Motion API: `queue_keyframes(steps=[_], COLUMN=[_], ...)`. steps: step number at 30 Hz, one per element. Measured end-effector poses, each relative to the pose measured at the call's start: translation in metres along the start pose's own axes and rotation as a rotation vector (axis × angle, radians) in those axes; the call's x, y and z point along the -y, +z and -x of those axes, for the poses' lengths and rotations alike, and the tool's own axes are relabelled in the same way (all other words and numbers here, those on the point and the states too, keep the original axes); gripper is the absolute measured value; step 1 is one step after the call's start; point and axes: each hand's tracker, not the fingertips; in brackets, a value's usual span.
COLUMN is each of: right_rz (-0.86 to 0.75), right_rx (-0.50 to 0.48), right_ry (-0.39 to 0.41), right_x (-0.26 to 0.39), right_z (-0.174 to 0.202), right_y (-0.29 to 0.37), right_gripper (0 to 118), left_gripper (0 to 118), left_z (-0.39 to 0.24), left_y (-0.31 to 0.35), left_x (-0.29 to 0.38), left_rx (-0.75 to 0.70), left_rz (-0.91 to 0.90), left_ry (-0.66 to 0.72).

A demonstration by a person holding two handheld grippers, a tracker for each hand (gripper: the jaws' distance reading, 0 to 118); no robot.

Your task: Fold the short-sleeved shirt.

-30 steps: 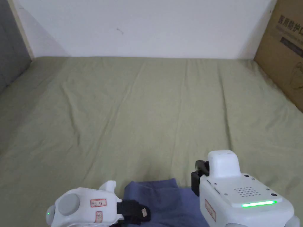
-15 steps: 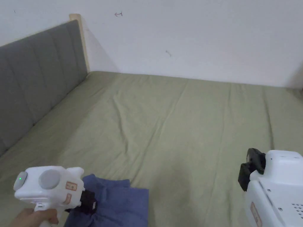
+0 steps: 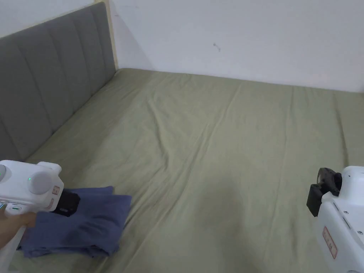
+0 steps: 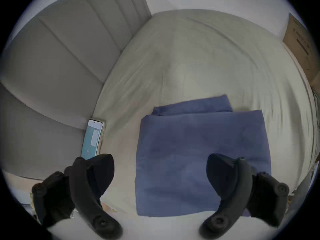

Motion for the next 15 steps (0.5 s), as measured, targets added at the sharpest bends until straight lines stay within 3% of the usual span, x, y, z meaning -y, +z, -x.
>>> queue_keyframes(steps=[7,9,10,11,12,15], right_rz=[0.034,0.038,0.042,0.047,0.054,0.076], right_rx=[-0.037,-0.042,-0.044,-0.046,-0.051,-0.057], right_ry=[-0.003,-0.003,-0.005,-0.01,-0.018,-0.037], right_x=[0.002,0.003,0.003,0.002,0.002,0.004], right_z=[0.002,0.0,-0.002,-0.004,-0.007,-0.016], right_y=[-0.002,0.001,0.001,0.001,0.003,0.005], right_gripper=[1,1,1,1,1,1], left_gripper=[107,82,59,25,6,1], left_z=[-0.025,-0.037,-0.044,-0.052,-0.061,-0.09], left_y=[0.037,0.054,0.065,0.072,0.081,0.107], left_x=[0.007,0.01,0.013,0.014,0.018,0.027], left_rx=[0.091,0.159,0.206,0.239,0.278,0.391], left_rz=[-0.083,-0.13,-0.15,-0.164,-0.172,-0.182], left_ry=[0.032,0.058,0.065,0.067,0.06,0.057])
